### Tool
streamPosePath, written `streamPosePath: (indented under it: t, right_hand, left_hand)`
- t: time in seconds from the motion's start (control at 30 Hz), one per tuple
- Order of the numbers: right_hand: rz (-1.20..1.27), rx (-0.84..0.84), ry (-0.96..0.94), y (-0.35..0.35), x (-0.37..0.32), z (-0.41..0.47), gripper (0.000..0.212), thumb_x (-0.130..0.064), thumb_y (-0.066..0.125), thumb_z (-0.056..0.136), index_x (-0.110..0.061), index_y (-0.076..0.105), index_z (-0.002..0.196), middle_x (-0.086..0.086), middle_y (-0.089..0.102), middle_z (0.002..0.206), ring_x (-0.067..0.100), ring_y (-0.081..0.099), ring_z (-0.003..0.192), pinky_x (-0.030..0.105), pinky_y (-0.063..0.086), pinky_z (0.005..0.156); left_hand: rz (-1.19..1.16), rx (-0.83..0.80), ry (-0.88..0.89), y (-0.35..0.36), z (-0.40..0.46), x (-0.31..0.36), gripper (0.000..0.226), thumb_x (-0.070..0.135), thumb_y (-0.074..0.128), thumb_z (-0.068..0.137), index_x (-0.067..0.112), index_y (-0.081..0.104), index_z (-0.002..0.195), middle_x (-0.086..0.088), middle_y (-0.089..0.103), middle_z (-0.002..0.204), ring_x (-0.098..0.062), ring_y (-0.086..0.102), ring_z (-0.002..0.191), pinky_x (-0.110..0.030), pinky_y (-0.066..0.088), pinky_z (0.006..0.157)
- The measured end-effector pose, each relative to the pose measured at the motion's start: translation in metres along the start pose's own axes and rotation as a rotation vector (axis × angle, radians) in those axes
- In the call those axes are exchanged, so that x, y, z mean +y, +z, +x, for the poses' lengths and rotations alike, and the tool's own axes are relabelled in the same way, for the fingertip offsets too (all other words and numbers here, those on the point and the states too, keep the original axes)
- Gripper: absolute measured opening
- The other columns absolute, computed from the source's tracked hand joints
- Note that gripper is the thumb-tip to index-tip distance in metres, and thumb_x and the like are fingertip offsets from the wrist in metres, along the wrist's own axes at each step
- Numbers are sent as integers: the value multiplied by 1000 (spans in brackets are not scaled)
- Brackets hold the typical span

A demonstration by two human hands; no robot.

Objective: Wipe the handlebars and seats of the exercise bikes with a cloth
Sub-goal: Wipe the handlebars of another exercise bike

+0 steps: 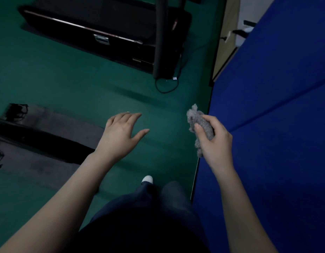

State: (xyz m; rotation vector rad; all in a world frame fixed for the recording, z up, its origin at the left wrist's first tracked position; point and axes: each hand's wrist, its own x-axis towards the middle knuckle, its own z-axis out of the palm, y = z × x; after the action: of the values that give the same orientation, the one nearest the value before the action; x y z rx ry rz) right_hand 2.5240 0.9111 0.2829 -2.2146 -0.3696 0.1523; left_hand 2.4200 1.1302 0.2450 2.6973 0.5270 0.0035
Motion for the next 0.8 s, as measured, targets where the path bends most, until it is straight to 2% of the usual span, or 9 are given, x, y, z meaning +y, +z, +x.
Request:
streamPosePath:
  t: [0.17, 0.23, 0.4, 0.47, 0.57, 0.6, 0.7, 0.8]
  right_hand:
    - [-4, -138, -98, 23, -17, 72, 26, -23, 63, 91, -16, 63, 117, 1, 65, 111, 16, 60, 99, 37, 51, 86]
    - [-3, -203, -146, 35, -23, 100, 25, -21, 64, 90, -15, 64, 115, 0, 65, 110, 14, 59, 98, 34, 50, 87]
    - [-3, -375, -286, 61, -38, 177, 25, -17, 66, 88, -13, 65, 113, 1, 65, 108, 8, 55, 94, 3, 36, 77]
    - [-3, -442, -339, 65, -44, 212, 24, -17, 65, 89, -13, 65, 113, 2, 65, 108, 9, 56, 94, -2, 34, 76]
    - [-2, -518, -407, 69, -51, 262, 25, -17, 64, 89, -13, 65, 114, 2, 65, 110, 10, 57, 98, 2, 36, 80]
    - [2, -540, -419, 70, -53, 277, 26, -17, 64, 89, -13, 65, 114, 2, 66, 111, 11, 57, 99, 6, 39, 83]
    - [-16, -623, -444, 80, -59, 318, 26, -18, 64, 89, -13, 64, 114, 4, 66, 113, 19, 60, 104, 31, 47, 93]
    - [-40, -681, -497, 96, -68, 350, 26, -19, 64, 89, -12, 64, 114, 6, 66, 112, 21, 60, 103, 40, 48, 93]
  left_hand:
    - [-16, 48, -165, -11, 30, -13, 60, 51, 49, 90, 16, 45, 138, -6, 51, 138, -23, 37, 134, -37, 22, 108]
    - [-16, 69, -252, -13, 40, -19, 60, 51, 50, 90, 17, 45, 138, -6, 51, 139, -23, 36, 135, -37, 21, 109]
    - [-25, 135, -474, -14, 75, -27, 61, 52, 50, 89, 17, 45, 139, -6, 51, 139, -23, 37, 135, -38, 22, 109]
    - [-38, 156, -555, -13, 96, -24, 61, 53, 49, 90, 18, 44, 139, -6, 50, 140, -23, 36, 135, -39, 22, 110]
    - [-66, 207, -624, -10, 128, -13, 60, 52, 49, 90, 17, 45, 138, -7, 51, 139, -25, 37, 135, -40, 23, 110]
    - [-71, 224, -640, -10, 139, -9, 60, 52, 49, 90, 17, 45, 138, -6, 52, 138, -25, 37, 134, -40, 23, 109]
    - [-79, 277, -707, -12, 166, -3, 60, 52, 49, 90, 16, 46, 137, -7, 52, 137, -25, 38, 133, -39, 24, 108]
    - [-87, 304, -779, -15, 181, -1, 59, 51, 49, 90, 15, 46, 137, -7, 52, 137, -25, 39, 133, -40, 25, 108]
